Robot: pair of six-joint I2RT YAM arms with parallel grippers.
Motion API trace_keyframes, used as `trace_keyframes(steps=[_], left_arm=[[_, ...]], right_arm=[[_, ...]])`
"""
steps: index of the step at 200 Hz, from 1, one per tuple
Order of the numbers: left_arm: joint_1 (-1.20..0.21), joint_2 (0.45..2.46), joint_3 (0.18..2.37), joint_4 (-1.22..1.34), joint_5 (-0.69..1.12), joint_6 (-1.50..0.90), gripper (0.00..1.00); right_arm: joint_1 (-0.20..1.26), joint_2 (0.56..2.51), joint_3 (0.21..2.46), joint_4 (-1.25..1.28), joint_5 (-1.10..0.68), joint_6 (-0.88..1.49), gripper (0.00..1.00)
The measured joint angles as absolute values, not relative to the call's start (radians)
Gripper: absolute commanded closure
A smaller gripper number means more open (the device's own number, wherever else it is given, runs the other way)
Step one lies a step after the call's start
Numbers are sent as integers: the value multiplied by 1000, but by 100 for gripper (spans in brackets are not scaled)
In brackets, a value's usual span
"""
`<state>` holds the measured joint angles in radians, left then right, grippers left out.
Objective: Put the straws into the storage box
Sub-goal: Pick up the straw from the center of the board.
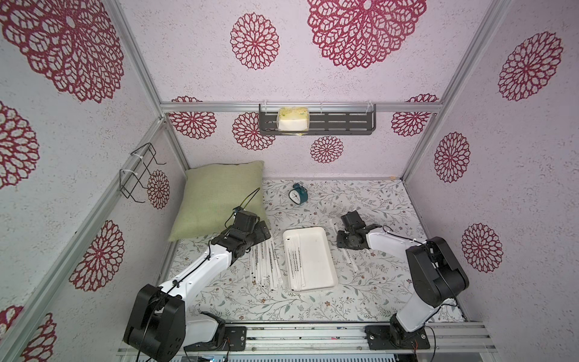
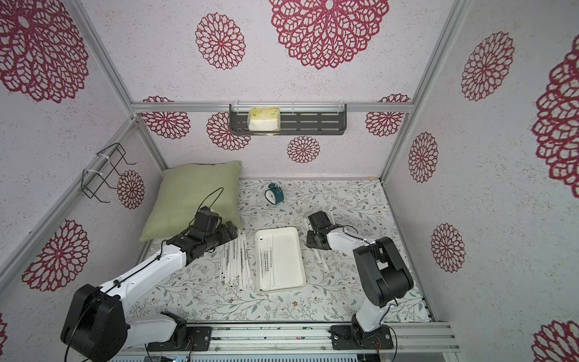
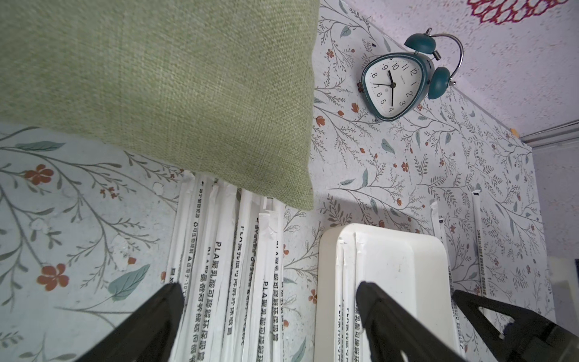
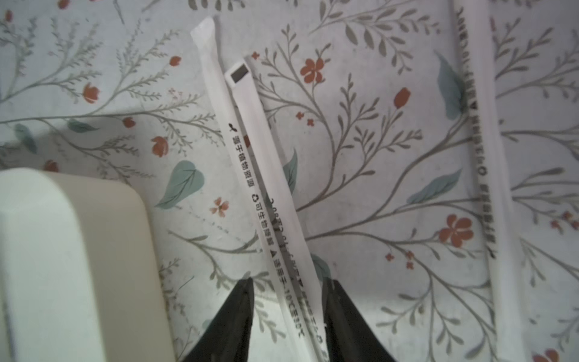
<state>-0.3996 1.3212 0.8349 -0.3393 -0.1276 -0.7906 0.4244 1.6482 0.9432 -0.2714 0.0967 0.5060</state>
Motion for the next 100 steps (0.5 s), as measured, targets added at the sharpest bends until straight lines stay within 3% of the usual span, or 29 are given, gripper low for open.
trace_keyframes(steps=[15,42,100], left_arm=[[-404,1334,835,-335,-121,-791,7],[-418,1345,835,-333,-117,-794,7],[-451,1370,845,-335,-118,-797,7]], right_arm=[[401,1613,959,-294,93,506,57],[358,1604,986,-301,93,477,67],[360,1652,984,-313,75,432,68]])
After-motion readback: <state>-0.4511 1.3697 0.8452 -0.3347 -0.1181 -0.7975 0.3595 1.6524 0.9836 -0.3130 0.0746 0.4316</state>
